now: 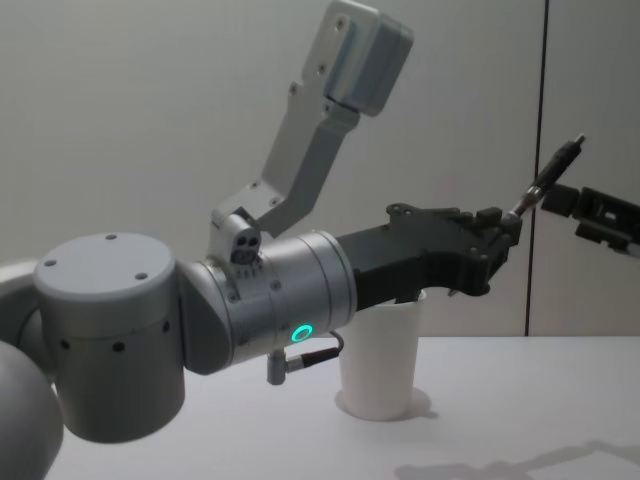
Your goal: Place the pen into the pen holder.
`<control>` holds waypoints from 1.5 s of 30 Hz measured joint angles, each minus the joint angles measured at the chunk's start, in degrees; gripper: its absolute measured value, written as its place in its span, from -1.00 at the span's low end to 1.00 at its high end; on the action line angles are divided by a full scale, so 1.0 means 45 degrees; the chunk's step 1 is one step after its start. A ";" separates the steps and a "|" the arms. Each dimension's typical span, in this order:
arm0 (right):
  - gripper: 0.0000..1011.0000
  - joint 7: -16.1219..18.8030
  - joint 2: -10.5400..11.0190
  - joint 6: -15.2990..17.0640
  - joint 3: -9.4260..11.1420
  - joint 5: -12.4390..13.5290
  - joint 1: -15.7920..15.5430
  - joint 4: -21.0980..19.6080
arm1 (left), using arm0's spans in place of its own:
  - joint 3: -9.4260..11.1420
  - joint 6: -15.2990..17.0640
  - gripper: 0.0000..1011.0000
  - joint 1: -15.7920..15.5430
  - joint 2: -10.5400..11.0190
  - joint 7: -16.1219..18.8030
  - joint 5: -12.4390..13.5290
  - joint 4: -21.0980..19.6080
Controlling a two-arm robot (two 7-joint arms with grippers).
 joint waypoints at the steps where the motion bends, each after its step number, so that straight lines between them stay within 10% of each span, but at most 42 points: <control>1: 0.98 0.0060 0.0018 0.0002 -0.0006 0.0027 -0.0002 -0.0030 | 0.0000 0.0000 -0.73 0.0000 0.0000 0.0000 0.0000 0.0000; 45: 0.98 -0.0101 0.0071 -0.0594 -0.0077 0.1276 0.0070 0.0148 | 0.0000 0.0000 -0.73 0.0000 -0.0001 0.0000 0.0001 0.0000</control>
